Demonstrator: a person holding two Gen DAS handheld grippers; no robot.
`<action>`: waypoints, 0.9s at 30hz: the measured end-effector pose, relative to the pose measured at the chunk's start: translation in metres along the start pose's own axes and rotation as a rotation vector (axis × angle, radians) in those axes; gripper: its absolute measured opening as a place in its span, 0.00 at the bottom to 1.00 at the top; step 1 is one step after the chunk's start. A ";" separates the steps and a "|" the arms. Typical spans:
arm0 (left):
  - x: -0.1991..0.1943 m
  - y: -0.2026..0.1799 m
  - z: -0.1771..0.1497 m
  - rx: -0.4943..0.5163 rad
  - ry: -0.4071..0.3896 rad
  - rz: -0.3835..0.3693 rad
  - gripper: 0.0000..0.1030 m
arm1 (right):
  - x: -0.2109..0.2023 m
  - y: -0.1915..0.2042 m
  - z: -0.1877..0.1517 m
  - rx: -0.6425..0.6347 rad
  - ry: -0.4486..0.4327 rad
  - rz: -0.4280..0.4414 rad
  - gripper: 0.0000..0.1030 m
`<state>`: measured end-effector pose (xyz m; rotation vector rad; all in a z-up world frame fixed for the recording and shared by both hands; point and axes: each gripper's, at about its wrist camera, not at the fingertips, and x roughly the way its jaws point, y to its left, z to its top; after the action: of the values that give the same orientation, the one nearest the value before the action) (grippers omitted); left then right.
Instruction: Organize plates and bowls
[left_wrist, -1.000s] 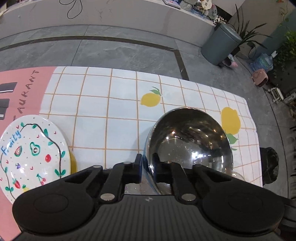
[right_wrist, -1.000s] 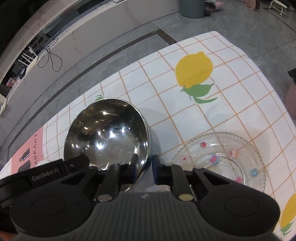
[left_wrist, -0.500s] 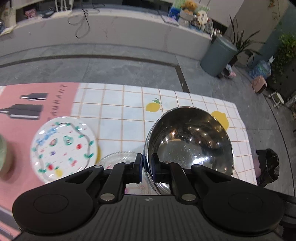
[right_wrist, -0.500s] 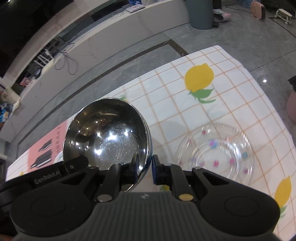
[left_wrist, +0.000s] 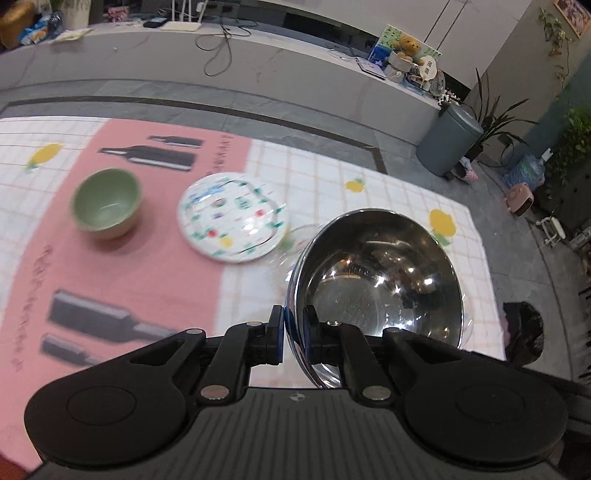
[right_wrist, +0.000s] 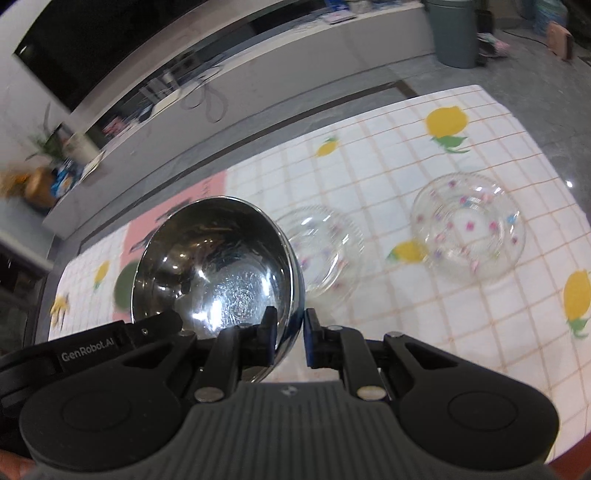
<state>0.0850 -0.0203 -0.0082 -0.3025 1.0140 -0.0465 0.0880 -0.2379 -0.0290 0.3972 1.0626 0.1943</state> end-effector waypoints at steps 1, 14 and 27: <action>-0.007 0.004 -0.007 0.006 -0.008 0.011 0.10 | -0.002 0.006 -0.009 -0.012 0.008 0.007 0.12; -0.030 0.060 -0.064 -0.033 0.057 0.049 0.11 | 0.013 0.033 -0.079 -0.080 0.173 0.073 0.12; -0.018 0.078 -0.082 -0.058 0.148 0.044 0.12 | 0.030 0.032 -0.091 -0.093 0.240 0.043 0.12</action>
<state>-0.0012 0.0389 -0.0549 -0.3330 1.1696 -0.0002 0.0236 -0.1782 -0.0788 0.3182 1.2762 0.3348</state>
